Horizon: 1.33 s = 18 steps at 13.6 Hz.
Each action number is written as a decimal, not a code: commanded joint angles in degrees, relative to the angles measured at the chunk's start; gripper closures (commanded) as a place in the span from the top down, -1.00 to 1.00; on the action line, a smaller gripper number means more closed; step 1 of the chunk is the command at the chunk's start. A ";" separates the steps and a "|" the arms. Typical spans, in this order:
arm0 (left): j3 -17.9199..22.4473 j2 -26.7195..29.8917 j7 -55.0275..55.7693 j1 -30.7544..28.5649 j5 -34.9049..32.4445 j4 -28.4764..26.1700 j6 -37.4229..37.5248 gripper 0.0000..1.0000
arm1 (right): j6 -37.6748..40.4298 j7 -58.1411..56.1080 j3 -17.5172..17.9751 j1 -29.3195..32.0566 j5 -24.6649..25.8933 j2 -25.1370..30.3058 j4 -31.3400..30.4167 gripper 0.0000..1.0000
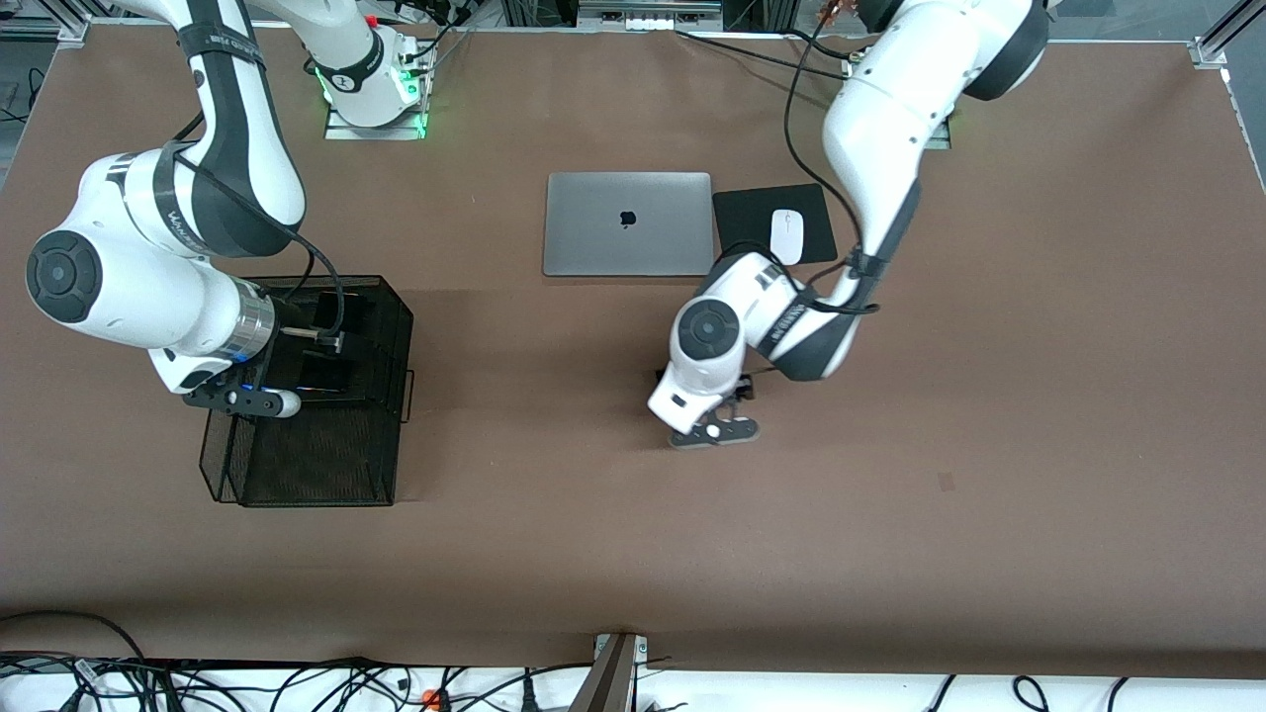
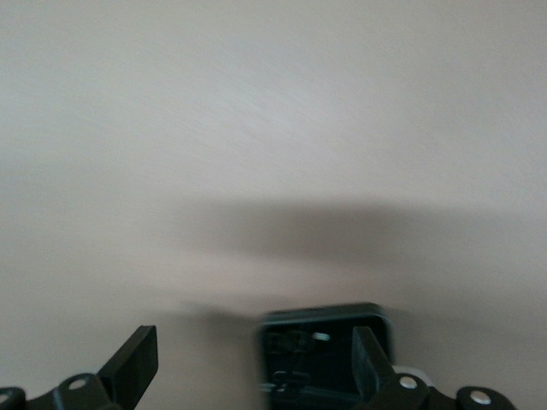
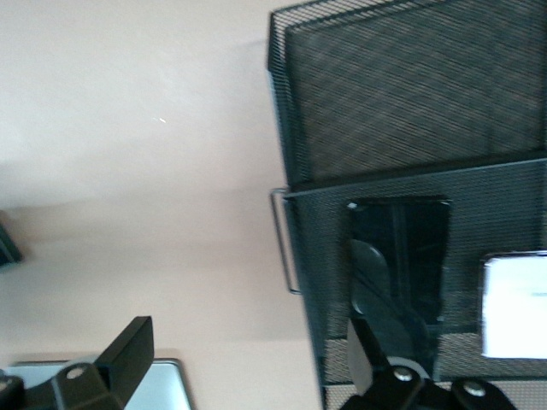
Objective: Place phones with both arms
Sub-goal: 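Release the black phone in the basket while the left gripper sets down the flip phone, then move the right gripper over the flip phone while the left gripper withdraws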
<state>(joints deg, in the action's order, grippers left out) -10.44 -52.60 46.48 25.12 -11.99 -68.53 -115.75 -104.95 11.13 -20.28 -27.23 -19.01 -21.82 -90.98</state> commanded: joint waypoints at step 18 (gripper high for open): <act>-0.63 39.23 -37.86 -32.33 6.97 -14.08 25.39 1.00 | -30.39 44.49 7.36 -25.32 8.10 -29.94 21.37 0.99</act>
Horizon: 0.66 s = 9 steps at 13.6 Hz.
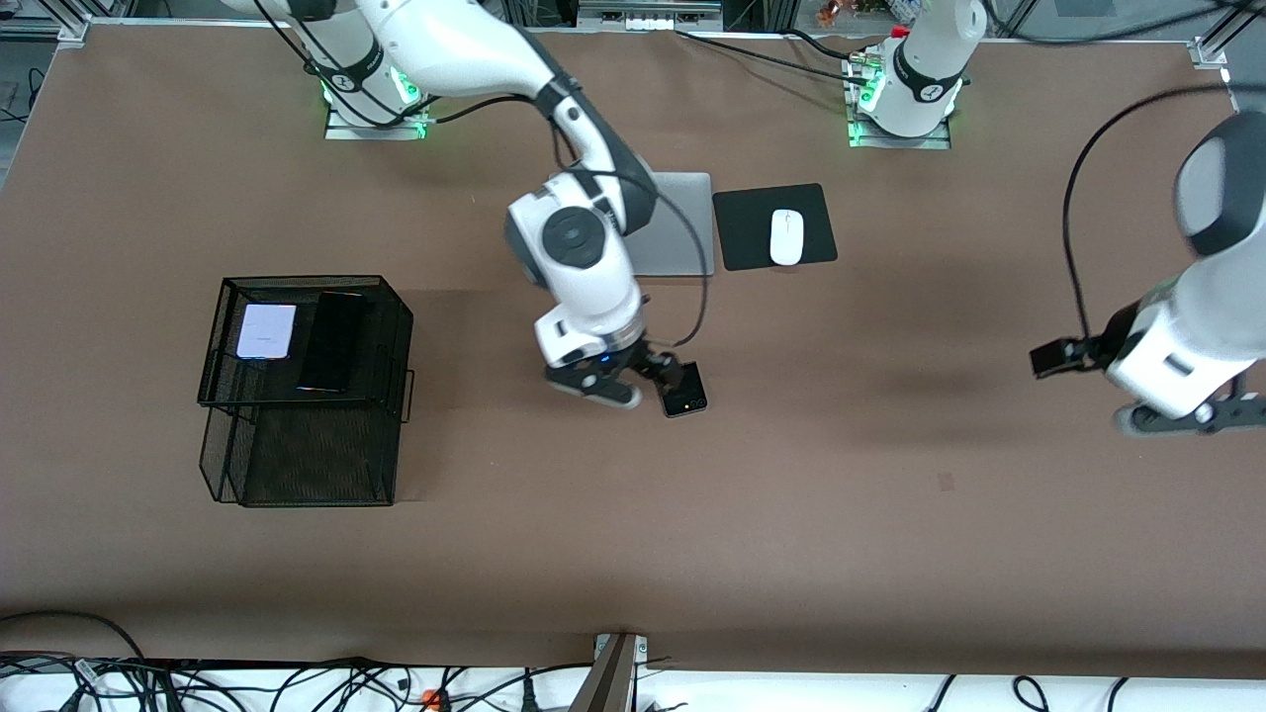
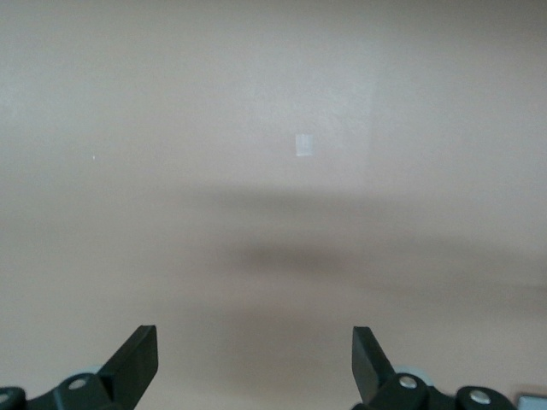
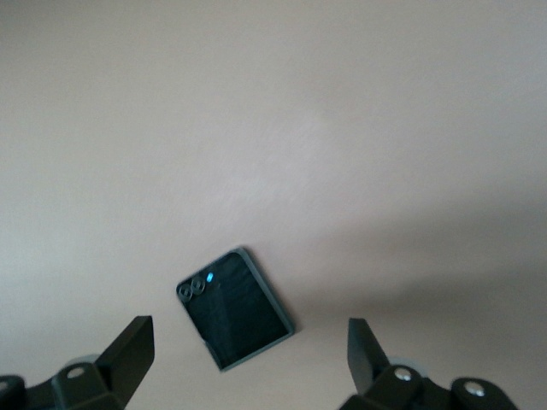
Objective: Place phones with both arms
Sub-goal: 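Move the right gripper over the flip phone while the left gripper withdraws, then lower the right gripper and close it on the flip phone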
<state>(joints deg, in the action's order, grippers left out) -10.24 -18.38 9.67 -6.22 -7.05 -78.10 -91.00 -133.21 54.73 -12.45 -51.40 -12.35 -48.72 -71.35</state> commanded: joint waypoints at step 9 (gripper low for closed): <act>-0.84 15.65 -9.03 -5.63 6.86 -9.34 1.18 1.00 | -11.18 -12.23 -0.29 -2.65 10.41 -8.15 1.83 0.99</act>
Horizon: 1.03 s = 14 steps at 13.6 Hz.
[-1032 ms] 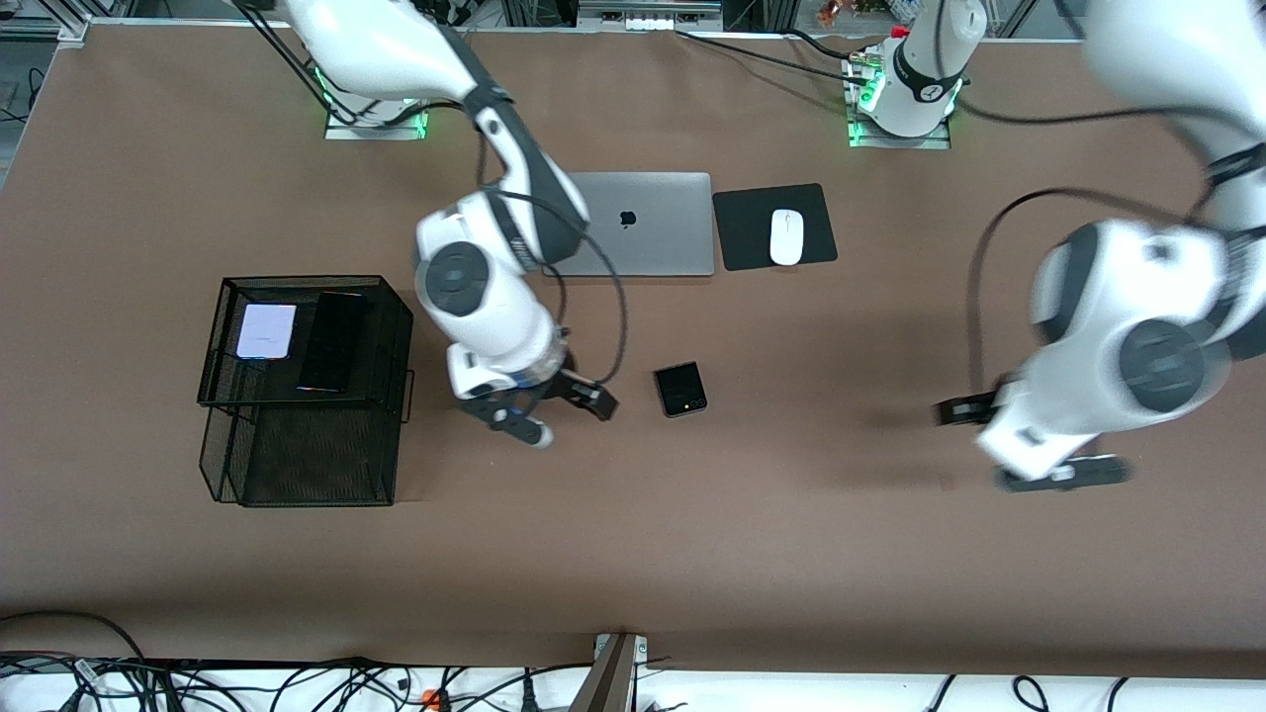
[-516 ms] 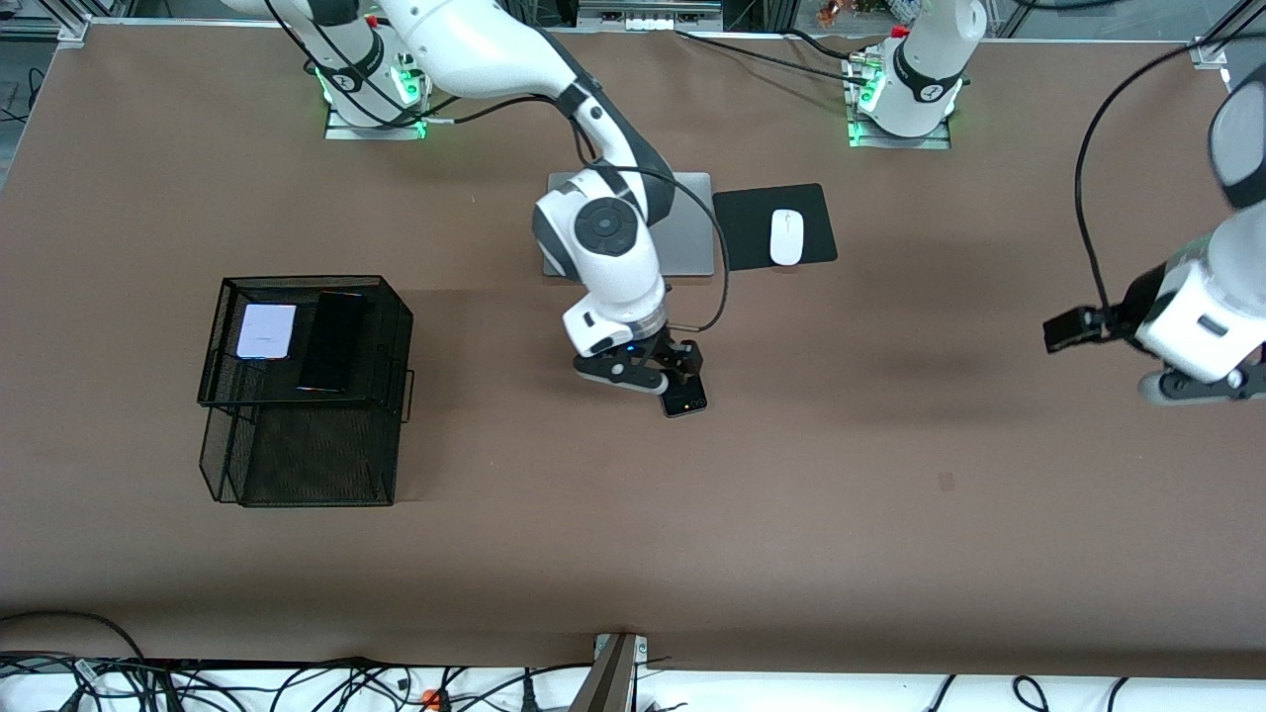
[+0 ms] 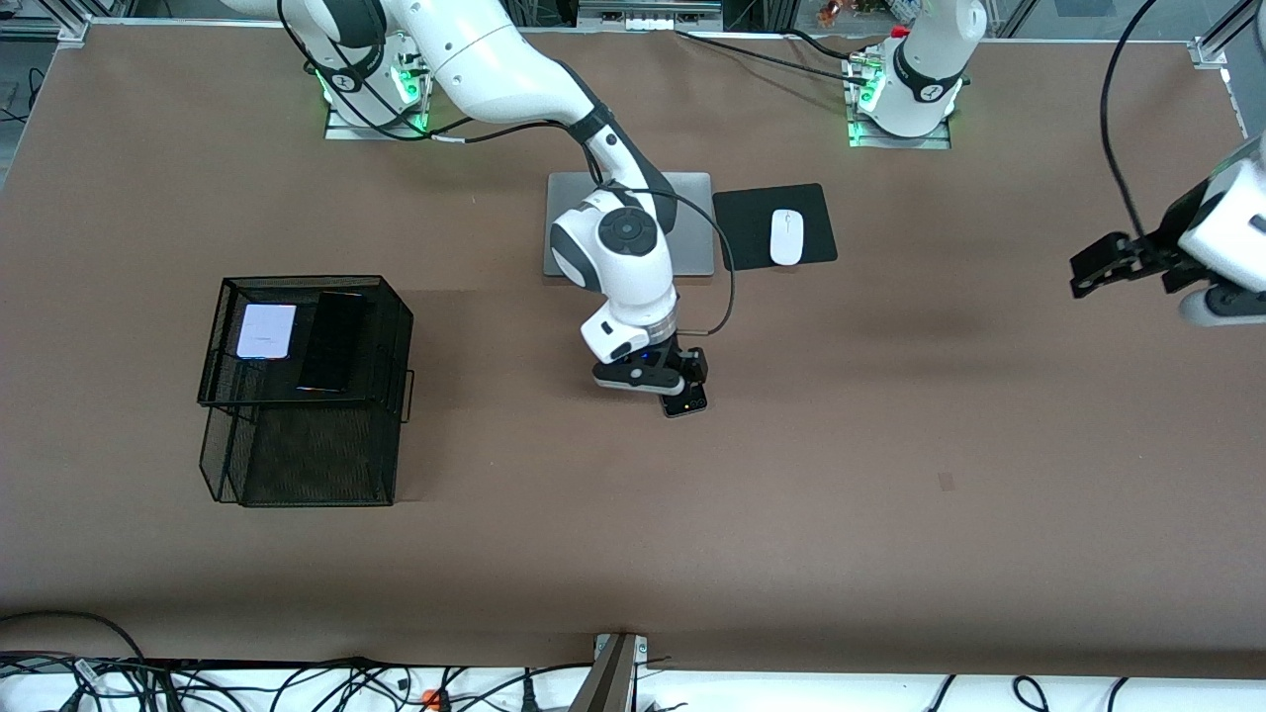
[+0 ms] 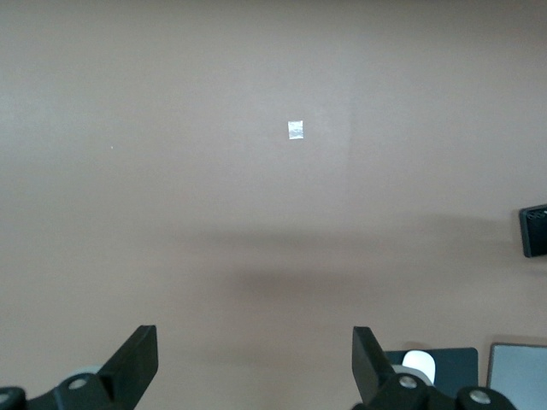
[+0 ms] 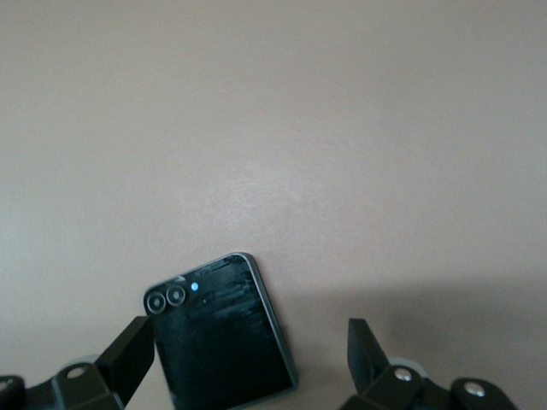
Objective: Place phones with both arms
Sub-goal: 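Lower the right gripper and close it on the flip phone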
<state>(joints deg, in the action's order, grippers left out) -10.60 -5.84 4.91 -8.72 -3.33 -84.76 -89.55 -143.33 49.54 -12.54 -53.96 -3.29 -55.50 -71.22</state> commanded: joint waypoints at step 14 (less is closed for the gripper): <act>-0.56 6.54 -4.03 -2.97 5.52 -6.22 -1.06 1.00 | -15.65 -24.32 -0.29 -0.97 2.77 -6.37 1.52 1.00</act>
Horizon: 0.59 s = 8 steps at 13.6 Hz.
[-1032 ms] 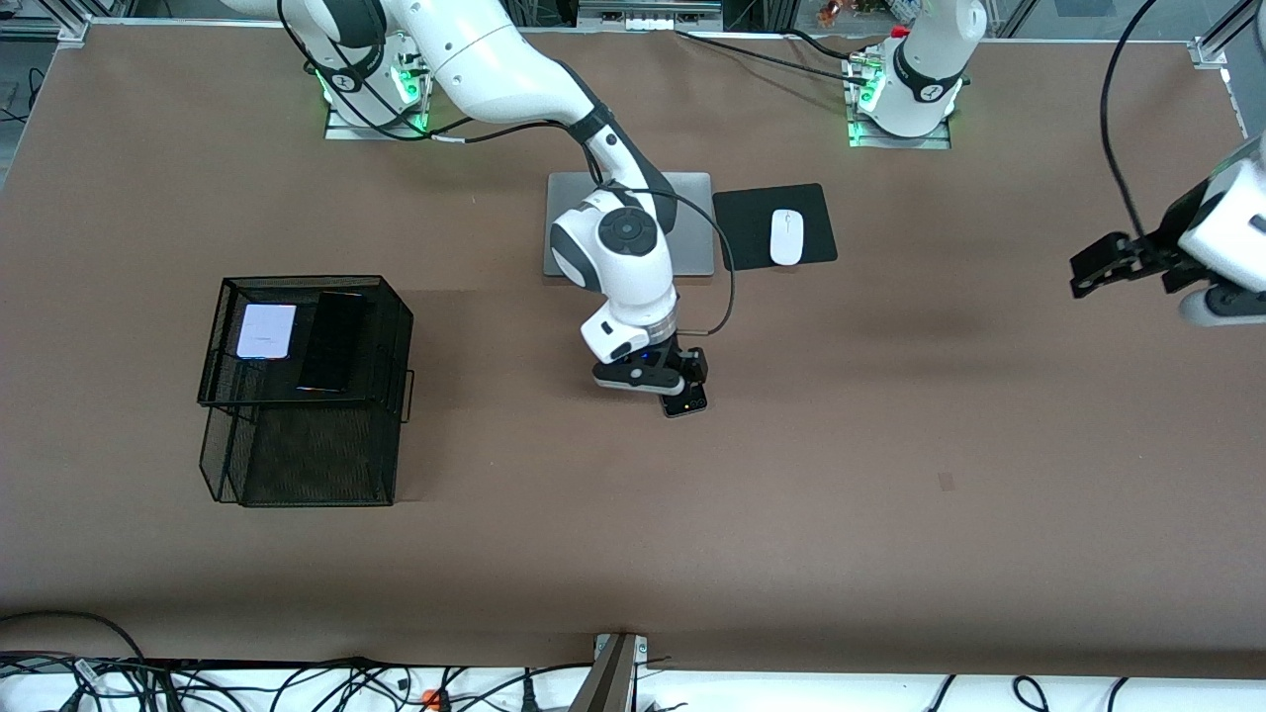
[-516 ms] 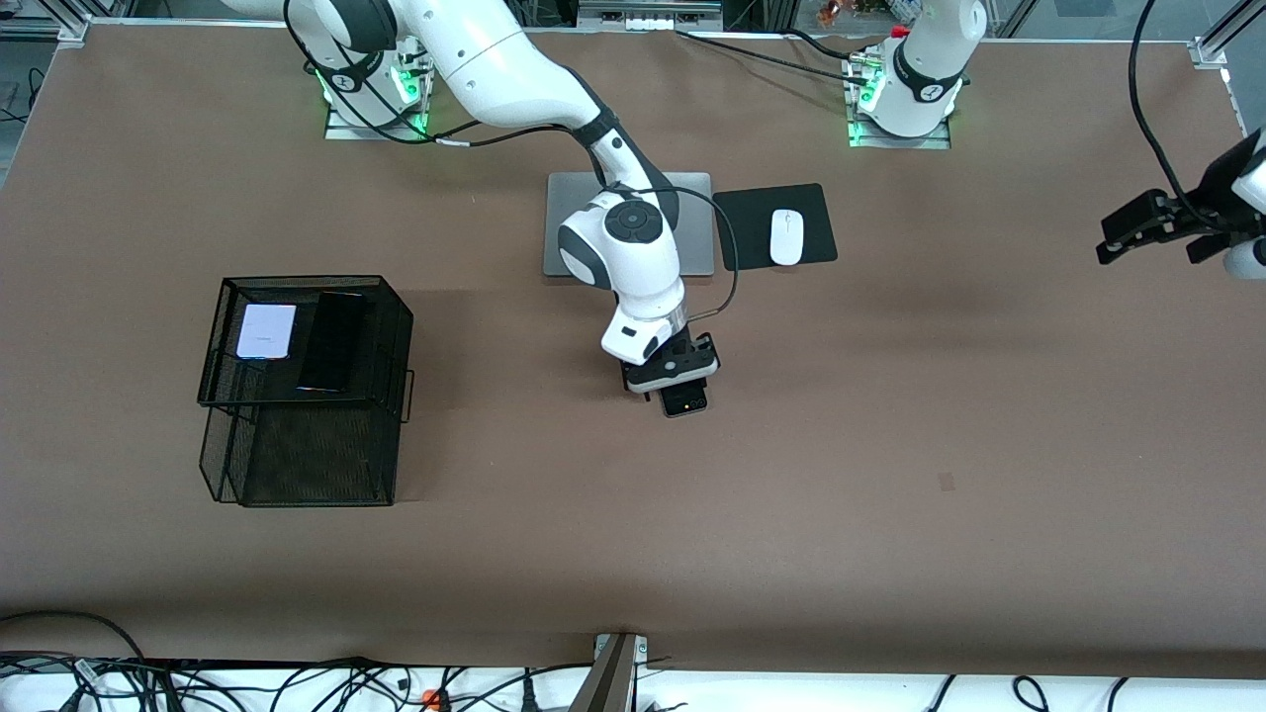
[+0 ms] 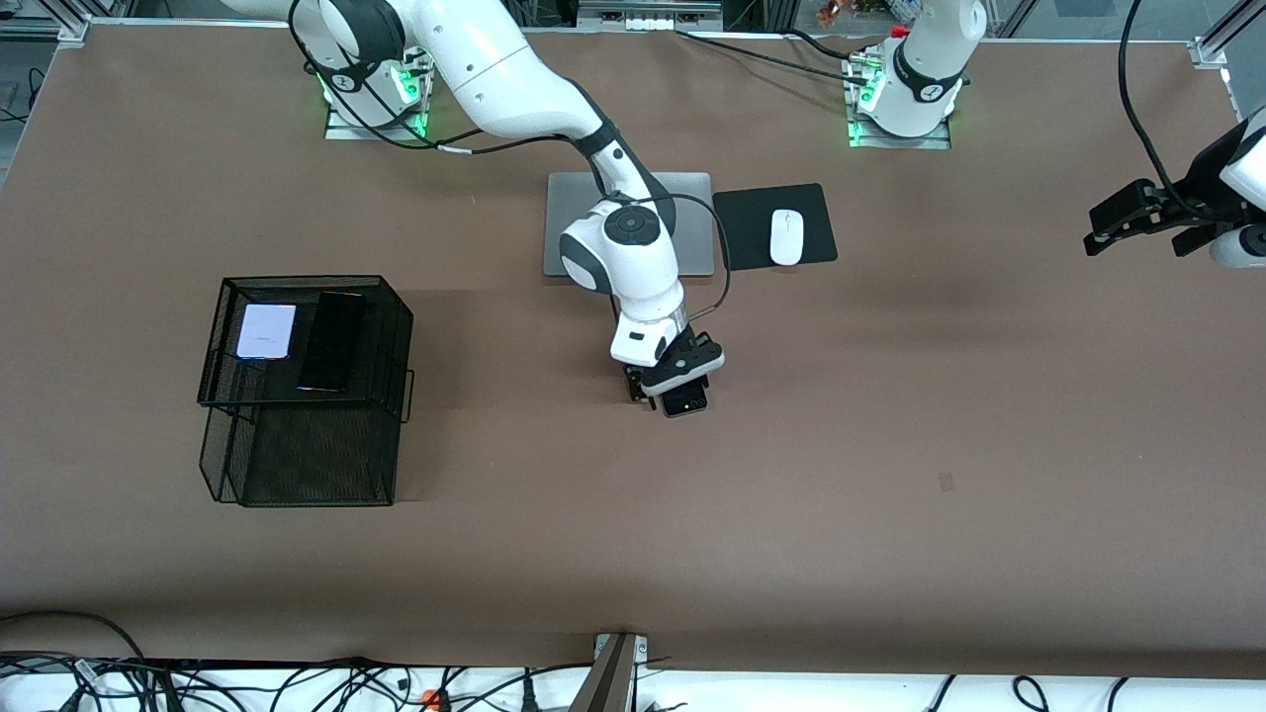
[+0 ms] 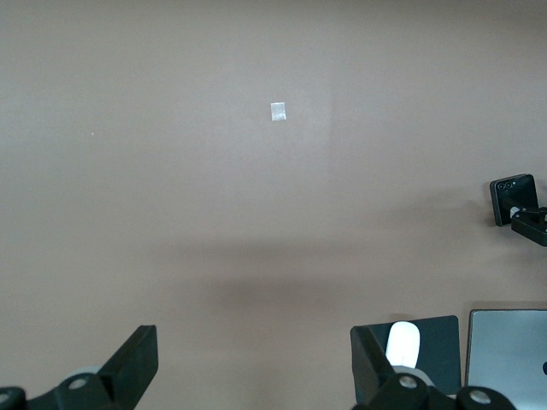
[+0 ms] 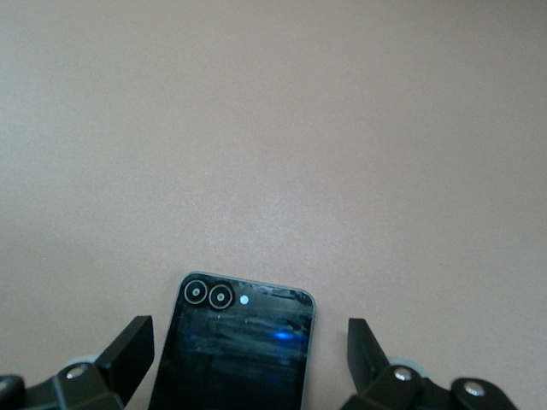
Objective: Place phones with both arms
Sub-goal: 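Lower the right gripper and close it on the flip phone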
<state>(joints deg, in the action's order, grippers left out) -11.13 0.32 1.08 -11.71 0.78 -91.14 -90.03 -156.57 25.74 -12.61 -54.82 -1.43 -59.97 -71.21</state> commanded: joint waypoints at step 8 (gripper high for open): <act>0.06 0.03 -0.20 0.02 1.33 0.71 0.74 1.00 | -4.71 -0.61 -0.49 -0.29 1.87 -3.14 1.51 1.00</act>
<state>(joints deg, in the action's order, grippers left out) -11.17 0.32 1.10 -11.70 0.79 -91.13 -90.06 -160.87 25.15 -12.70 -54.88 -0.66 -61.97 -71.20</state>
